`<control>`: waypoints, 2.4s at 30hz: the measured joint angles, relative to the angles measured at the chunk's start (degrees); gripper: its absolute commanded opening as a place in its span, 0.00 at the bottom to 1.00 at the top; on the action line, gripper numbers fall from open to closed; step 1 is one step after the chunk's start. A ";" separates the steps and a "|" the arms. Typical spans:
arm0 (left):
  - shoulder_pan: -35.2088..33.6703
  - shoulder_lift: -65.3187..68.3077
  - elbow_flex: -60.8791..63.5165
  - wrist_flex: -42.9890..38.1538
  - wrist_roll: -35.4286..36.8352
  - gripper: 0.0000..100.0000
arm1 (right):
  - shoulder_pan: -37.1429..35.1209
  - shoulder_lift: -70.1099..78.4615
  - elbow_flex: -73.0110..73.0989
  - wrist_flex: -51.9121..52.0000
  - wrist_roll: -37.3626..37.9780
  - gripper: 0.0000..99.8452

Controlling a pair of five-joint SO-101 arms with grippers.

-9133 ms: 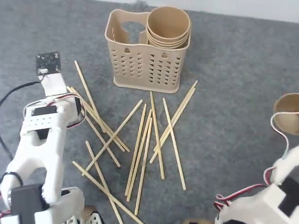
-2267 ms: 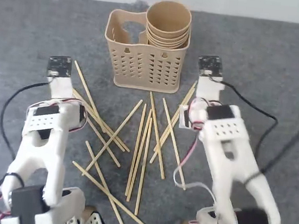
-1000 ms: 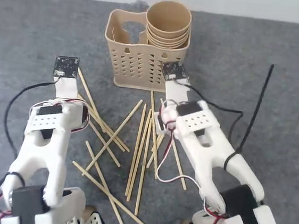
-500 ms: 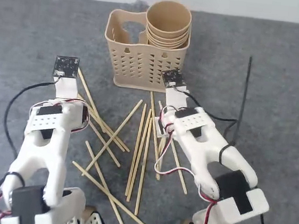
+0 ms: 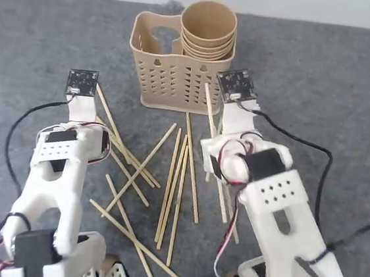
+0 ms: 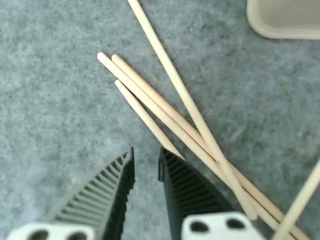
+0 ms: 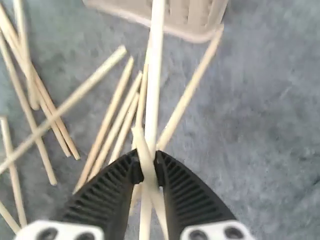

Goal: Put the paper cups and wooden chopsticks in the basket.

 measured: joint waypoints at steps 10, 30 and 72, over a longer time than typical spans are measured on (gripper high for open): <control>0.00 0.00 0.00 0.00 0.00 0.08 | -0.09 -2.02 5.10 0.09 0.00 0.01; 0.00 0.00 0.00 0.00 0.00 0.08 | 0.00 -2.02 14.68 -15.12 0.00 0.01; 0.00 0.00 0.00 0.00 0.00 0.08 | -4.04 23.82 -13.19 -90.37 5.80 0.01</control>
